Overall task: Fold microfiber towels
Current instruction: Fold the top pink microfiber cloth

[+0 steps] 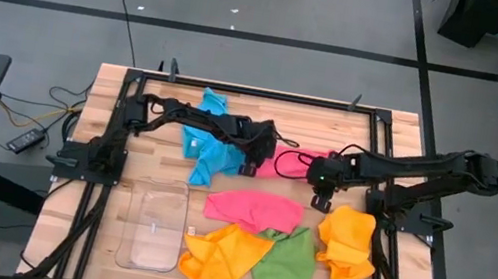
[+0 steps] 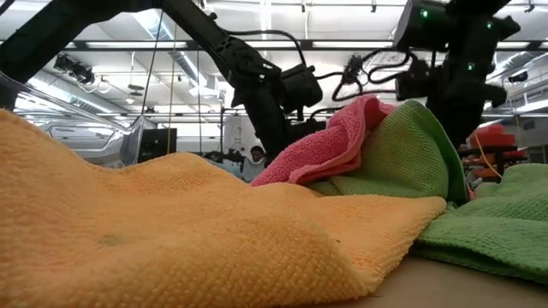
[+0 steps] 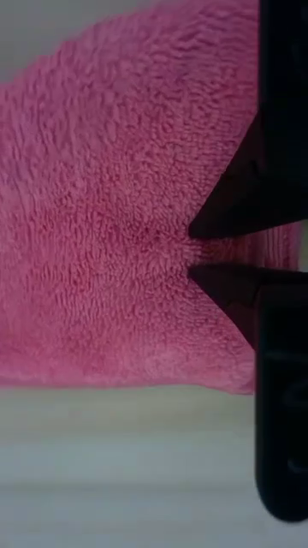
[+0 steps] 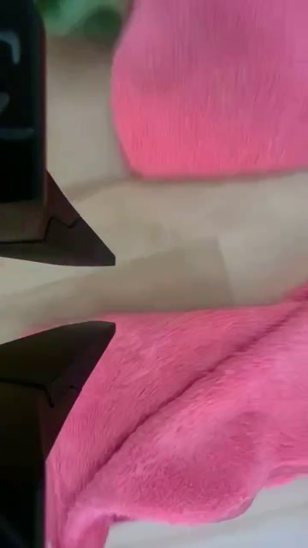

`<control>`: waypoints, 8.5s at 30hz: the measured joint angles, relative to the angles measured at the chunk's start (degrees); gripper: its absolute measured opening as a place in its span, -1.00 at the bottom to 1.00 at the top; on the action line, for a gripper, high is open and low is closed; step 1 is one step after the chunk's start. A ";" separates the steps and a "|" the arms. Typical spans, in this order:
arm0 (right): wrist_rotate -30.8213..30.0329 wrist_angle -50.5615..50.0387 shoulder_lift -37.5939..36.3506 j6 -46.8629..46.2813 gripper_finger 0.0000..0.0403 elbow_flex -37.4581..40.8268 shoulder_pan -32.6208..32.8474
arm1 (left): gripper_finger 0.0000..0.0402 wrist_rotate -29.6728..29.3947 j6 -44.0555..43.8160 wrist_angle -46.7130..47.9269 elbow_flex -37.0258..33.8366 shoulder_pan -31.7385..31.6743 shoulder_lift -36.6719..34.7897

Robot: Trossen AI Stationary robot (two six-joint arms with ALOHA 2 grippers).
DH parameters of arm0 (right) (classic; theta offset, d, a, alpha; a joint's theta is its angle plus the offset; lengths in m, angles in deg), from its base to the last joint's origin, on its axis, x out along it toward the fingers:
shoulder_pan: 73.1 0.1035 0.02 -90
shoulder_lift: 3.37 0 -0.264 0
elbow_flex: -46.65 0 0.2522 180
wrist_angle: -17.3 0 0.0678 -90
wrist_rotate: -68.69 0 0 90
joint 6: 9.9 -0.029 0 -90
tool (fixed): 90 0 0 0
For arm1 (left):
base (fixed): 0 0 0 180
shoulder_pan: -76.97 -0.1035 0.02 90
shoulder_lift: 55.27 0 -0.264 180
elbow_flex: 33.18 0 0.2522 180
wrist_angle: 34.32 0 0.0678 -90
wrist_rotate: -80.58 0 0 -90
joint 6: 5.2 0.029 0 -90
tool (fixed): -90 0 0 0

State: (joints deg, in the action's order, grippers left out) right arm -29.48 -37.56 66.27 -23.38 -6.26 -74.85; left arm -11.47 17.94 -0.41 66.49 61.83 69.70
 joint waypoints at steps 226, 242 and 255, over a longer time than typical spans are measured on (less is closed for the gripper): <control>6.54 -2.61 5.16 -11.62 -0.43 3.43 -26.67 | -0.47 2.32 3.08 10.60 -0.04 2.47 -7.61; 5.90 1.40 5.14 -13.52 -0.43 6.49 -26.69 | -0.47 2.32 3.11 10.80 -0.04 2.47 -7.61; 7.39 1.92 5.14 -12.91 -0.50 6.49 -27.10 | -0.47 2.32 3.14 11.06 -0.04 2.47 -7.61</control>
State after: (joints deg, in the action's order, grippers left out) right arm -22.09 -35.64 71.41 -36.29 0.22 -101.95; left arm -9.15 21.08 10.64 66.45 64.31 62.09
